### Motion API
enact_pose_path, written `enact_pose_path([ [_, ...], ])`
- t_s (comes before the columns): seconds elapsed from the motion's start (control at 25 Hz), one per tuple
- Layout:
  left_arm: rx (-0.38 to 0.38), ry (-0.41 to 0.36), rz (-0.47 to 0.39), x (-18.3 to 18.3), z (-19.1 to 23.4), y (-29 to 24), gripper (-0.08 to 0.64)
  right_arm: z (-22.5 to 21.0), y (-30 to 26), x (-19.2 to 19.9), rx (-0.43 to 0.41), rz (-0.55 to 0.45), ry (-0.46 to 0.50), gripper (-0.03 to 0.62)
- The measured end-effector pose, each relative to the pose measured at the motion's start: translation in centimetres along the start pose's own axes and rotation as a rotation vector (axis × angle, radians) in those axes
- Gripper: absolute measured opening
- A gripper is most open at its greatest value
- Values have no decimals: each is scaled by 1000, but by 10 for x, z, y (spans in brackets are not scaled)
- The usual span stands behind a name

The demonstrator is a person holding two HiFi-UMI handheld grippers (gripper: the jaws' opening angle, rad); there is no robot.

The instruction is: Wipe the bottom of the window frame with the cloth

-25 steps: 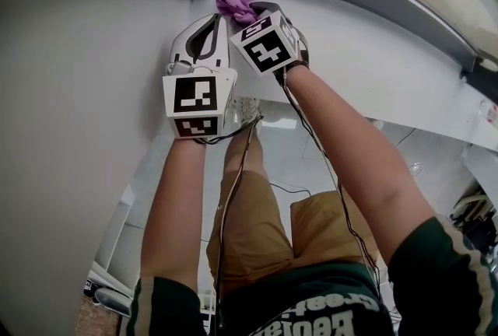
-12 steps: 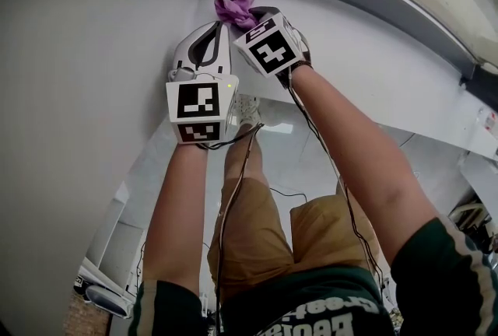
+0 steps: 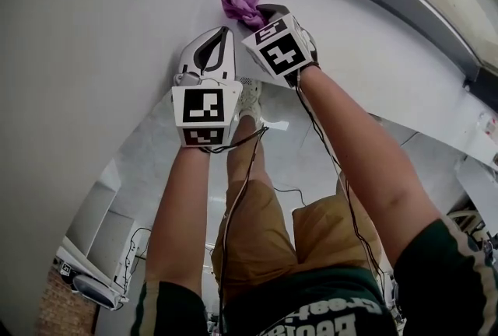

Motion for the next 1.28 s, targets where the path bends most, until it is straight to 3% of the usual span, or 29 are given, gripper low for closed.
enact_pose_path([
  [0.48, -44, 24, 8, 12, 7, 13, 5, 22, 6, 18, -40, 15, -8, 169],
  [0.76, -22, 19, 20, 11, 0, 11, 6, 26, 5, 22, -77, 24, -11, 169],
  [0.96, -2, -1, 35, 8, -11, 4, 6, 26, 6, 20, -90, 37, 91, 167],
  [1.28, 14, -37, 47, -2, -26, -4, 6, 16, 17, 30, -98, 46, 101, 167],
])
Point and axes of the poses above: the fingertips, and each gripper's own axes: y backward along the fingers, z to its left, x out of its underside, the point moved 8 cm from there along y, backward along the fingers, and after that the axes turned 4 degrees about y, right-handed, at the moved point
